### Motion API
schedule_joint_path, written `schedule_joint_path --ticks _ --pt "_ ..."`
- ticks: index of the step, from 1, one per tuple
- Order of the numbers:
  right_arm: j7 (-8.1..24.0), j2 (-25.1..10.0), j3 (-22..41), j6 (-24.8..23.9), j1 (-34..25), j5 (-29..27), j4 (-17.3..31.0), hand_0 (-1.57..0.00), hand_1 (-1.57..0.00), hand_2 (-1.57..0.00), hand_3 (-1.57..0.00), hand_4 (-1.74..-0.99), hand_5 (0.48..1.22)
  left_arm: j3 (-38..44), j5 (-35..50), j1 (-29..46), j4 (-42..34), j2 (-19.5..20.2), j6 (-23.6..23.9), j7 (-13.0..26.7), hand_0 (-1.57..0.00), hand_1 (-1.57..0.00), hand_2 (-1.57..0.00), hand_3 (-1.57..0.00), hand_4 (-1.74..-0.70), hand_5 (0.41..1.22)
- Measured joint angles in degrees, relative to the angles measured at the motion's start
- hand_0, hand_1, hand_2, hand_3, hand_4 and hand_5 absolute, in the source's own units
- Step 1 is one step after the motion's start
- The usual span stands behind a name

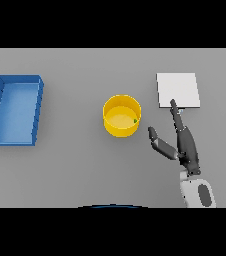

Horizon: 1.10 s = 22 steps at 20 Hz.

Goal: Pick up the red beaker and tilt it to pour out 1 green nut into yellow bowl. Pick up the yellow bowl and place it on the metallic measuring scale.

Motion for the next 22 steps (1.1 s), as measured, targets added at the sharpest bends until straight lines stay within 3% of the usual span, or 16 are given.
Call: schedule_joint_path --ticks 5,7,9,12,18,19,21,22 --pt "0.26 -0.83 0.17 -0.18 0.13 1.03 -0.28 0.00 0.00 0.00 0.00 -1.048 0.651 6.70 12.74 11.39 -4.87 2.70 6.62 5.70 -1.57 -1.57 -1.57 -1.47 -1.74 1.221" --pt "1.35 -1.09 0.30 -0.85 -0.09 2.18 -0.67 0.00 0.00 0.00 0.00 -1.054 0.648 8.06 16.85 16.73 -9.78 3.22 8.74 6.82 -1.57 -1.57 -1.57 -1.48 -1.74 1.221" --pt "-0.04 -1.30 0.91 -0.50 0.87 2.65 -1.02 0.00 0.00 0.00 0.00 -1.041 0.650 8.35 19.64 21.39 -16.20 3.80 11.24 9.81 -1.57 -1.57 -1.57 -1.48 -1.74 1.221" --pt "0.39 -1.58 0.64 -0.11 0.89 2.19 -0.88 0.00 0.00 0.00 0.00 -1.020 0.645 8.32 23.33 29.56 -27.39 5.17 15.22 16.10 -1.57 -1.57 -1.57 -1.44 -1.74 1.221" --pt "-0.13 -1.55 0.30 0.41 0.64 1.34 0.70 0.00 0.00 0.00 0.00 -1.004 0.648 7.61 27.92 41.52 -41.19 5.86 22.68 18.80 -1.57 -1.57 -1.57 -1.51 -1.74 1.221" --pt "-1.37 -1.09 0.56 0.21 1.15 1.33 0.51 0.00 0.00 0.00 0.00 -1.005 0.647 7.39 28.53 42.40 -42.48 5.64 23.47 19.47 -1.57 -1.57 -1.57 -1.52 -1.74 1.194" --pt "-0.73 -1.21 -0.15 0.12 0.67 0.58 0.55 0.00 0.00 0.00 0.00 -1.012 0.650 6.97 29.83 44.86 -45.26 6.12 24.72 20.59 -1.57 -1.57 -1.57 -1.54 -1.74 1.151" --pt "-2.34 -0.99 0.22 0.09 1.22 0.86 1.01 0.00 0.00 0.00 0.00 -1.010 0.650 6.53 30.33 45.49 -46.23 5.79 25.68 21.59 -1.57 -1.57 -1.57 -1.55 -1.74 1.123"
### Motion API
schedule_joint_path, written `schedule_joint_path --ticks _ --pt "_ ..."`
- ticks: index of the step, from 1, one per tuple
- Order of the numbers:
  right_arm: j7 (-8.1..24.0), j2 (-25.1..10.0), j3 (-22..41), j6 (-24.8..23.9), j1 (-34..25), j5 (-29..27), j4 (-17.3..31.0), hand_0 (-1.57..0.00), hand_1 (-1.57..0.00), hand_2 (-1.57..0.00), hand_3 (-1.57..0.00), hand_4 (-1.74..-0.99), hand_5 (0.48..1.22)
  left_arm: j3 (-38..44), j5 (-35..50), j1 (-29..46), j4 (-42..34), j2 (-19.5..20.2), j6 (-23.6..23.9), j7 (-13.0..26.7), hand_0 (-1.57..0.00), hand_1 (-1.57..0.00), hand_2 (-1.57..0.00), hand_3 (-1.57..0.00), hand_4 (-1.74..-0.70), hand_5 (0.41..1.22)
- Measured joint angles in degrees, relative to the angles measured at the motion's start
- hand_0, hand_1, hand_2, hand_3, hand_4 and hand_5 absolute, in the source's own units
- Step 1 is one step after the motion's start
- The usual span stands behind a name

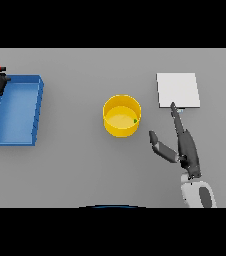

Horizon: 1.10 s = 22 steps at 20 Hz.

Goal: Pick up the red beaker and tilt it to pour out 1 green nut into yellow bowl. Pick up the yellow bowl and place it on the metallic measuring scale.

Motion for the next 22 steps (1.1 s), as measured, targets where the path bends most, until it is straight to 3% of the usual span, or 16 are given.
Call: schedule_joint_path --ticks 3,4,7,9,10,12,14,18,22 --pt "1.04 -0.31 0.08 -0.41 0.00 0.81 -0.61 0.00 0.00 0.00 0.00 -1.017 0.638 -1.90 0.51 2.62 -2.92 0.85 1.51 0.62 -1.57 -1.57 -1.57 -1.56 -1.71 0.991" --pt "2.06 -0.18 0.07 -0.37 -0.67 0.76 -0.51 0.00 0.00 0.00 0.00 -1.021 0.636 -2.65 0.22 2.90 -3.17 1.68 1.63 0.95 -1.57 -1.57 -1.57 -1.56 -1.65 0.941" --pt "1.09 -0.51 -0.09 -0.49 -0.67 0.81 -0.65 0.00 0.00 0.00 0.00 -1.012 0.634 -4.67 -0.34 3.90 -5.81 3.77 0.97 3.42 -1.57 -1.54 -1.50 -1.47 -1.28 0.810" --pt "0.49 -0.10 0.08 -0.27 -0.10 0.35 -0.59 0.00 0.00 0.00 0.00 -1.007 0.635 -5.12 -0.04 5.33 -6.90 4.22 -0.09 2.47 -1.39 -1.22 -1.21 -1.14 -1.07 0.749" --pt "0.39 -0.13 -0.09 -0.43 -0.11 0.33 -0.41 0.00 0.00 0.00 0.00 -1.004 0.636 -5.26 0.26 5.90 -8.10 4.60 -0.66 2.08 -1.21 -1.00 -1.02 -0.95 -1.00 0.720" --pt "-0.20 -0.39 -0.20 -0.45 0.37 0.31 -0.63 0.00 0.00 0.00 0.00 -1.005 0.634 -5.35 0.45 6.34 -8.57 5.57 -1.61 3.26 -0.77 -0.64 -0.65 -0.61 -0.92 0.677" --pt "-0.14 -0.32 -0.11 -0.47 0.42 0.33 -0.98 0.00 0.00 0.00 0.00 -1.009 0.639 -6.61 0.02 5.59 -7.02 4.86 -3.76 2.88 -0.49 -0.41 -0.42 -0.39 -0.86 0.657" --pt "0.12 -0.06 0.54 -0.28 0.60 0.72 -1.55 0.00 0.00 0.00 0.00 -1.015 0.642 -7.74 -1.04 5.44 -4.51 4.83 -5.89 -0.11 -0.20 -0.17 -0.17 -0.16 -0.80 0.652" --pt "4.33 -1.35 0.75 -0.10 -0.78 2.62 -1.43 0.00 0.00 0.00 0.00 -1.014 0.666 -7.43 -1.25 5.06 -4.59 4.38 -4.72 -1.41 -0.08 -0.07 -0.07 -0.07 -0.77 0.655"
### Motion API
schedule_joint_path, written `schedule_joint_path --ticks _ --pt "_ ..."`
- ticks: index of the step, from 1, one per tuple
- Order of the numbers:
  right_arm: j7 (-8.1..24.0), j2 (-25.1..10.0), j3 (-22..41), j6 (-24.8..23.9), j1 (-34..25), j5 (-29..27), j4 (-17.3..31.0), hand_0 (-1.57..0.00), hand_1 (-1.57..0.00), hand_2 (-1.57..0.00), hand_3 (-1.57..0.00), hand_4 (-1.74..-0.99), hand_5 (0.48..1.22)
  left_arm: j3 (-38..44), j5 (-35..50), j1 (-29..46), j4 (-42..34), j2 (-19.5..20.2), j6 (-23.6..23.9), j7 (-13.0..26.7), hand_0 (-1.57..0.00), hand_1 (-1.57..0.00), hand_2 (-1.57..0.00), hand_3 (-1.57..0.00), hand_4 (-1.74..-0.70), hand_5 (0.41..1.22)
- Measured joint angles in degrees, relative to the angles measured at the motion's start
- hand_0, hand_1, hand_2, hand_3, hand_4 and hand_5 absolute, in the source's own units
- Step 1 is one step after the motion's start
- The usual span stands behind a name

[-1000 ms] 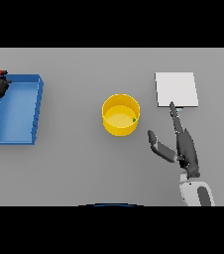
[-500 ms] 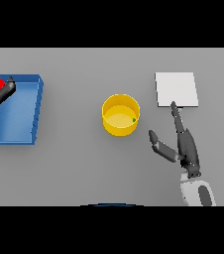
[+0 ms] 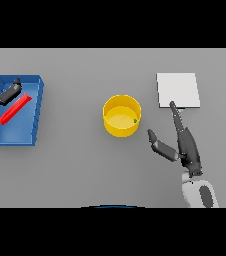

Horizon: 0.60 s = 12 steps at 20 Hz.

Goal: Pick up the red beaker and tilt it to pour out 1 green nut into yellow bowl. Pick up the yellow bowl and place it on the metallic measuring scale.

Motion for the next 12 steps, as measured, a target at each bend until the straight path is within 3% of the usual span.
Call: schedule_joint_path --ticks 2,4,6,9,12 --pt "-0.17 -3.34 0.68 4.09 -2.51 0.01 0.49 0.00 0.00 0.00 0.00 -1.022 0.674 -0.08 -0.52 0.05 -0.75 0.34 0.75 -0.50 -0.05 -0.04 -0.04 -0.04 -0.76 0.659" --pt "0.83 -8.49 2.77 7.70 -6.59 4.27 1.37 0.00 0.00 0.00 0.00 -1.071 0.678 -0.28 -0.44 -0.49 -1.46 0.04 0.63 -0.67 -0.03 -0.03 -0.03 -0.03 -0.75 0.662" --pt "4.02 -11.53 5.06 11.17 -11.55 7.77 3.25 0.00 0.00 0.00 0.00 -1.122 0.674 -0.44 -0.37 -0.68 -1.37 -0.70 1.09 -0.89 -0.02 -0.02 -0.02 -0.02 -0.74 0.668" --pt "1.71 -16.24 9.31 14.95 -16.66 13.71 5.57 0.00 0.00 0.00 0.00 -1.192 0.677 -0.59 -0.44 -0.58 -0.97 -0.33 0.63 -0.93 -0.01 -0.01 -0.01 -0.01 -0.73 0.680" --pt "-0.51 -18.52 13.06 18.48 -22.20 17.39 8.88 0.00 0.00 0.00 0.00 -1.217 0.676 -0.70 -0.42 -0.76 -0.69 -0.48 0.60 -0.88 0.00 0.00 0.00 0.00 -0.74 0.693"
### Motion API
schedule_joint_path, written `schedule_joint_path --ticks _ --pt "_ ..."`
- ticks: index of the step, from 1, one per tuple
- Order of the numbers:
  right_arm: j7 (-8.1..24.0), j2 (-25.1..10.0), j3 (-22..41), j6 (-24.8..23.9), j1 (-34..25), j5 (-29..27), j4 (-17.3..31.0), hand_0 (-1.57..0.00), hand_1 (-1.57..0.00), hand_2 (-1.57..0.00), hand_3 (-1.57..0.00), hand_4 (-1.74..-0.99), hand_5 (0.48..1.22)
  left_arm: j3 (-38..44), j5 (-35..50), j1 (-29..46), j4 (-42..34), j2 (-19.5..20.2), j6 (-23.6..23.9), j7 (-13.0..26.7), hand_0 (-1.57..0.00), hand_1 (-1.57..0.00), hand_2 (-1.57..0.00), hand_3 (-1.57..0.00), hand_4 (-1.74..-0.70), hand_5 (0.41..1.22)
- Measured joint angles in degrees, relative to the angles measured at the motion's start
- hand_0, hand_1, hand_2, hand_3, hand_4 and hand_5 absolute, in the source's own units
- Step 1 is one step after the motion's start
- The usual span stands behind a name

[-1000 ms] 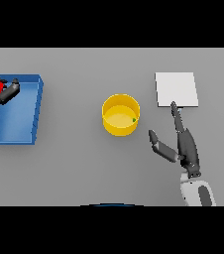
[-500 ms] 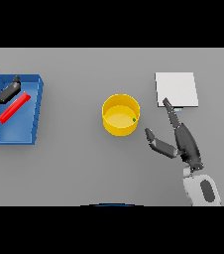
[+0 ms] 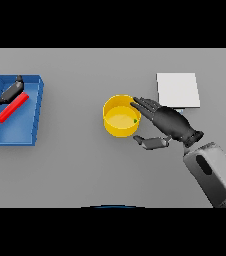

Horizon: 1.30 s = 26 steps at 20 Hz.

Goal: Pick up the red beaker and tilt it to pour out 1 green nut into yellow bowl. Pick up the yellow bowl and place it on the metallic measuring scale.

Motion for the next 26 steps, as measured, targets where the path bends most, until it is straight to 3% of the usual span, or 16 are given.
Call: schedule_joint_path --ticks 3,7,11,13,15,20,26 --pt "-2.03 -2.87 4.22 3.24 -6.94 4.97 3.88 0.00 0.00 0.00 0.00 -1.227 0.698 -0.08 -0.12 -0.06 -0.14 0.94 -0.47 0.95 0.00 0.00 0.00 0.00 -0.74 0.701" --pt "-4.57 -3.16 9.55 5.92 -12.58 9.67 8.69 0.00 0.00 0.00 0.00 -1.213 0.714 0.06 0.18 0.70 -0.77 1.21 -0.38 0.03 0.00 0.00 0.00 0.00 -0.75 0.706" --pt "-4.29 -0.74 13.10 8.43 -15.67 11.69 13.20 0.00 0.00 0.00 0.00 -1.225 0.722 0.24 0.49 1.03 -1.54 1.81 -0.49 0.35 0.00 0.00 0.00 0.00 -0.74 0.698" --pt "-5.82 -0.76 13.85 10.15 -16.92 11.47 14.01 0.00 0.00 0.00 0.00 -1.238 0.727 0.10 0.29 1.19 -1.23 1.86 -0.54 0.08 0.00 0.00 0.00 0.00 -0.74 0.698" --pt "-4.67 1.07 15.06 11.15 -18.90 12.14 16.04 0.00 0.00 0.00 0.00 -1.250 0.733 0.04 0.16 0.96 -1.05 1.60 -0.28 -0.20 0.00 0.00 0.00 0.00 -0.74 0.699" --pt "-4.99 2.66 16.91 10.97 -22.50 14.05 21.76 0.00 0.00 0.00 0.00 -1.261 0.736 0.56 0.62 1.46 -1.41 2.23 -0.21 -0.41 0.00 0.00 0.00 0.00 -0.74 0.698" --pt "-4.68 3.63 17.29 14.65 -24.30 13.26 24.50 0.00 0.00 -0.01 -0.05 -1.285 0.753 0.93 0.89 1.18 -0.56 2.71 -0.96 -0.60 0.00 0.00 0.00 0.00 -0.74 0.697"
